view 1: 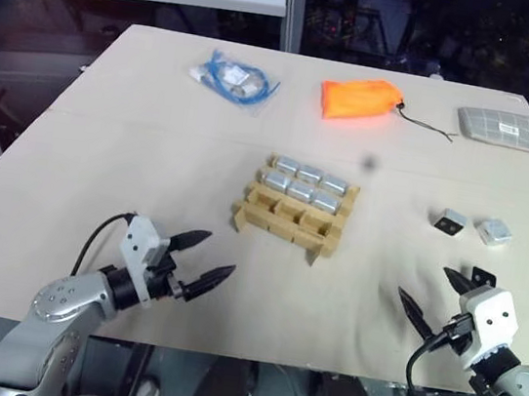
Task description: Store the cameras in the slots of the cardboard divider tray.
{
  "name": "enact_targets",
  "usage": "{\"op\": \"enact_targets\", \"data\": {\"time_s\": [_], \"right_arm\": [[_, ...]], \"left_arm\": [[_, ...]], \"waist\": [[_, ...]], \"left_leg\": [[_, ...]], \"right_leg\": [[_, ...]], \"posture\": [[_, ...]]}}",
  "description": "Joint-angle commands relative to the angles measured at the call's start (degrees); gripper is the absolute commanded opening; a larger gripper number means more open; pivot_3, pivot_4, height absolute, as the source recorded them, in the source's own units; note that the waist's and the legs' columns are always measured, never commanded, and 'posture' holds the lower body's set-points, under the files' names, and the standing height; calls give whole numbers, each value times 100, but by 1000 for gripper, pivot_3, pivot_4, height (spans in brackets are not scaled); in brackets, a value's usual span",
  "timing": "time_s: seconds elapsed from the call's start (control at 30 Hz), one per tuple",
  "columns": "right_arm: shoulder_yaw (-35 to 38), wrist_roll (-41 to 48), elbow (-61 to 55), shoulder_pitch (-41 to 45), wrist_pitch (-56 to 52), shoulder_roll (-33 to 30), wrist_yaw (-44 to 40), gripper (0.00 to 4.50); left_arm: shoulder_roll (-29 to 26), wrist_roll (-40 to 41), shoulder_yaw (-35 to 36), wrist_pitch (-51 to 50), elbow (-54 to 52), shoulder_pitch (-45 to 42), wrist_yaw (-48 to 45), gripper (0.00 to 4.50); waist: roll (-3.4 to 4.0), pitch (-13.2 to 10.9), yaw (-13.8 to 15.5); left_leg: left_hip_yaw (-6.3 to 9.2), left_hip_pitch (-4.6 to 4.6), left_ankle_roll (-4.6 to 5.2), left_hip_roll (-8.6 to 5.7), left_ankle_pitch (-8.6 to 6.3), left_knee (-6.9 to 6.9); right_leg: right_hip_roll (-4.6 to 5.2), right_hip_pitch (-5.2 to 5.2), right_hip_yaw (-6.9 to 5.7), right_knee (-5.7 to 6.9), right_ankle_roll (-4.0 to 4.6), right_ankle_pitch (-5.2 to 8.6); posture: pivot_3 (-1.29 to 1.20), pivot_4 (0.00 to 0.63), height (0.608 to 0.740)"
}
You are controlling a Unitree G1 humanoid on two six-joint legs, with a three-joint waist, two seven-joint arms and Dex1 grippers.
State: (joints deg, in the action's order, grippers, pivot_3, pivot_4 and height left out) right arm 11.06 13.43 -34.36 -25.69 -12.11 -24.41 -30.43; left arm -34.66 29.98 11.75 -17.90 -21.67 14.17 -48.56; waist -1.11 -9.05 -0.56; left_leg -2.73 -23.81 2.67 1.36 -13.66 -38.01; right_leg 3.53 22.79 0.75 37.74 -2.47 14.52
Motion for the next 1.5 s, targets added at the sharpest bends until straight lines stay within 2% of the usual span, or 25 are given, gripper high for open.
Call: {"op": "enact_targets", "data": {"time_s": [0.03,0.13,0.33,0.47,0.67,1.03,1.07,1.13,1.2,1.23,1.37,1.5], "right_arm": [[190,-123,-223,173,-228,66,419,4500],[571,-472,-546,495,-1110,140,1251,4500],[910,-629,-770,616,-1996,239,1780,4500],[1242,-237,-819,732,-3025,331,1844,4500],[1528,227,-845,1109,-4112,624,2037,4500],[1400,292,-486,1666,-4530,775,2341,4500],[1372,271,-432,1701,-4572,775,2378,3969],[1331,231,-370,1748,-4608,781,2449,3240],[1300,211,-339,1771,-4618,778,2483,2186],[1278,202,-343,1775,-4625,784,2501,1862],[1166,112,-391,1755,-4470,765,2561,1859],[530,-255,-737,1603,-3164,199,2014,1859]], "left_arm": [[87,198,98,182,-120,-231,-60,4455],[178,651,-39,178,-392,-670,-377,4455],[98,1127,-323,-102,-705,-1131,-737,4455],[-215,1136,-620,-64,-786,-1317,-1368,4455],[-424,1196,-691,-33,-831,-1317,-1747,4455],[-481,1190,-659,-68,-816,-1335,-1797,4455],[-481,1188,-663,-79,-823,-1345,-1778,4500],[-474,1198,-666,-105,-840,-1374,-1732,4500],[-470,1208,-672,-132,-856,-1407,-1698,4500],[-466,1197,-678,-139,-859,-1429,-1679,4500],[-373,1124,-751,-332,-865,-1639,-1275,4500],[-93,1475,-839,-1457,-898,-2297,31,4500]], "waist": [[0,0,1],[1,0,24],[6,5,28],[7,5,24],[7,5,-7],[7,5,-6],[7,5,-7],[7,5,-7],[7,5,-7],[7,5,-7],[7,5,-5],[8,3,-6]], "left_leg": [[0,0,0,0,0,0],[1,-4,0,-2,0,0],[-4,-5,3,-9,3,32],[-8,-4,27,-11,17,44],[-14,2,29,-10,18,46],[-17,1,29,-9,18,46],[-18,1,29,-10,18,46],[-19,1,29,-10,18,46],[-20,1,29,-9,18,46],[-20,1,29,-9,18,46],[-21,1,29,-9,18,46],[-22,0,31,-12,18,45]], "right_leg": [[0,0,0,0,0,0],[5,3,-1,1,0,0],[5,8,-3,-10,4,1],[-3,11,-3,-12,7,5],[-17,11,4,-11,5,6],[-47,13,0,-13,3,7],[-47,13,0,-13,3,7],[-48,14,-1,-13,2,7],[-48,16,-1,-12,2,7],[-50,16,0,-12,2,7],[-51,16,-1,-13,2,7],[-52,16,-2,-12,-6,10]], "posture": [[0,150,740],[0,150,740],[0,150,740],[0,150,740],[0,150,740],[0,150,740],[0,150,740],[0,150,740],[0,150,740],[0,150,740],[0,150,740],[0,150,740]]}}
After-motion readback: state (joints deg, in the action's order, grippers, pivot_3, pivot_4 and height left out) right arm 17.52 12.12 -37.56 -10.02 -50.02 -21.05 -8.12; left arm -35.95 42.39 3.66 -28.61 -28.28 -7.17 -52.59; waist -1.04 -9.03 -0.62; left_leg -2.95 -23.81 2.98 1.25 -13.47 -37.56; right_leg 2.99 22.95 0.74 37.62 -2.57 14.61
